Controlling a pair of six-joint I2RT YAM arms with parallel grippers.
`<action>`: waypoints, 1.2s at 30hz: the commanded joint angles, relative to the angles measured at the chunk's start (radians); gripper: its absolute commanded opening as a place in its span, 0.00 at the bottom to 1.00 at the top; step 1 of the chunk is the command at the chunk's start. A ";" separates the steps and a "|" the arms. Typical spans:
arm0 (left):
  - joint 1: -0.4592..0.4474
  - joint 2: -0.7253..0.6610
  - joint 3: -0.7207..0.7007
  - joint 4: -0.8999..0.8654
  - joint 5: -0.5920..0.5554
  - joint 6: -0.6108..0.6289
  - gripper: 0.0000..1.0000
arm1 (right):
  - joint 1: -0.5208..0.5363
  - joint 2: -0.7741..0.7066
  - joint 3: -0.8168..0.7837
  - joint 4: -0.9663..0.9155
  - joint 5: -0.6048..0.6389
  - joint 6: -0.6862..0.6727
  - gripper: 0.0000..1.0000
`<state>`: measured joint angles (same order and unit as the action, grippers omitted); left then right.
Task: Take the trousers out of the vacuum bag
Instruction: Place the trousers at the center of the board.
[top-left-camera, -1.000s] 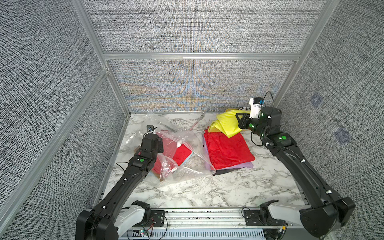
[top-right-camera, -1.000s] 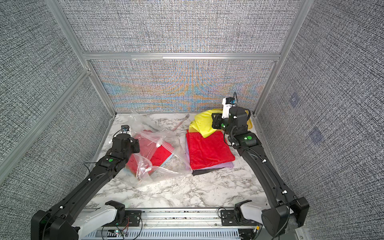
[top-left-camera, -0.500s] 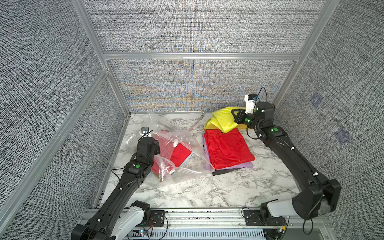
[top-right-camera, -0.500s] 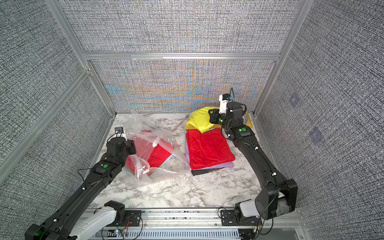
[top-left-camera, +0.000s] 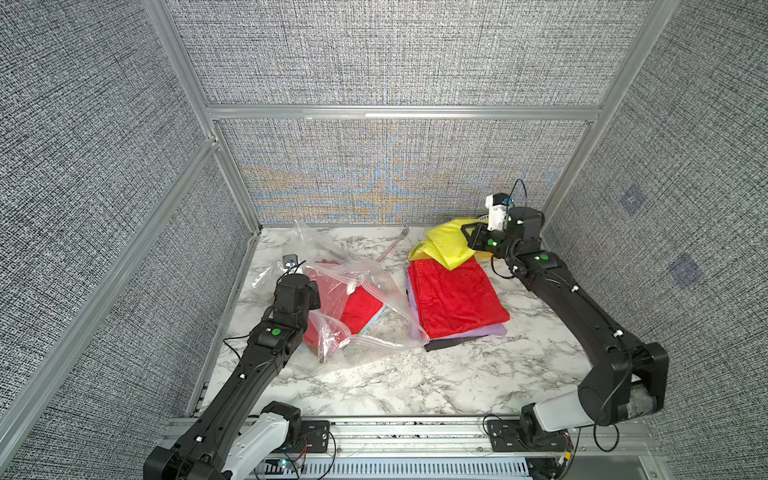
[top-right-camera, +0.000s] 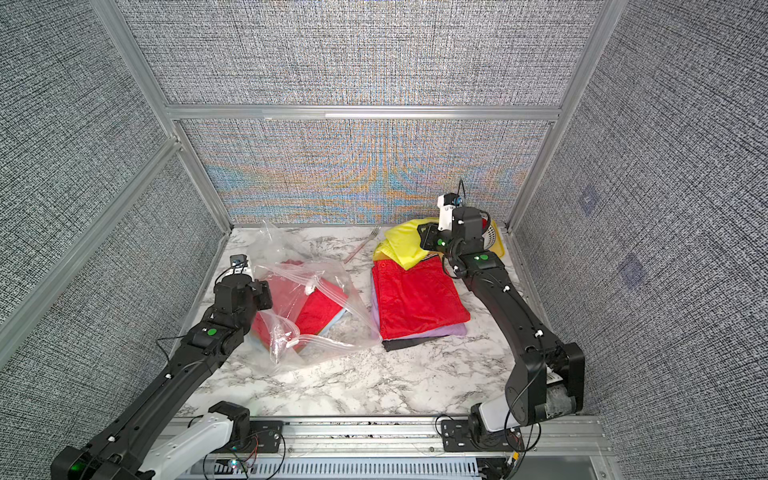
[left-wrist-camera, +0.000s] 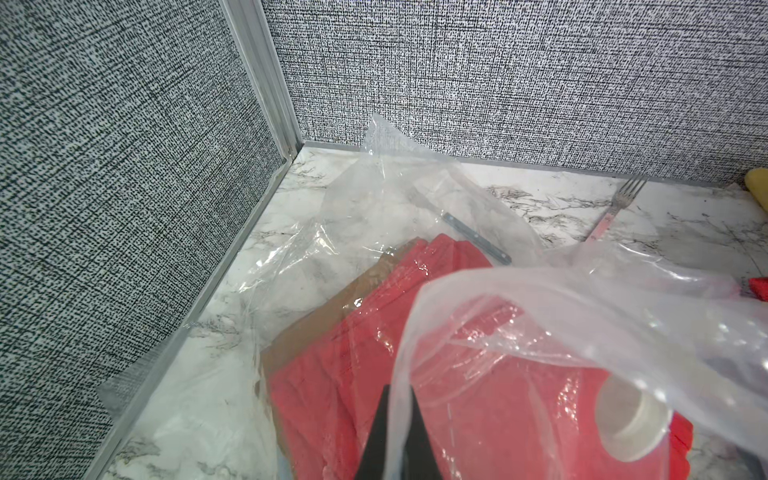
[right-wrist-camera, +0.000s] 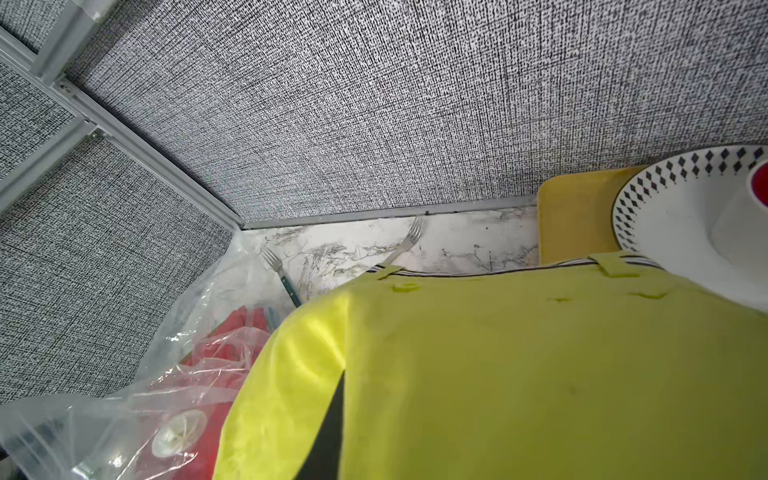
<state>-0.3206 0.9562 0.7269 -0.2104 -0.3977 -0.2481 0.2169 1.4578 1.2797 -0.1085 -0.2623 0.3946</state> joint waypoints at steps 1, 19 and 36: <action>0.002 0.010 0.007 0.001 -0.014 -0.006 0.00 | 0.002 -0.031 -0.050 0.099 -0.001 0.051 0.00; 0.002 0.076 0.046 0.011 0.071 0.001 0.00 | 0.055 -0.190 -0.335 0.114 0.056 0.356 0.00; 0.002 0.113 0.090 -0.015 0.143 0.019 0.00 | 0.179 -0.272 -0.562 0.117 0.174 0.506 0.00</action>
<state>-0.3191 1.0676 0.8055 -0.2180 -0.2653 -0.2394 0.3874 1.1946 0.7296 -0.0185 -0.0795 0.8768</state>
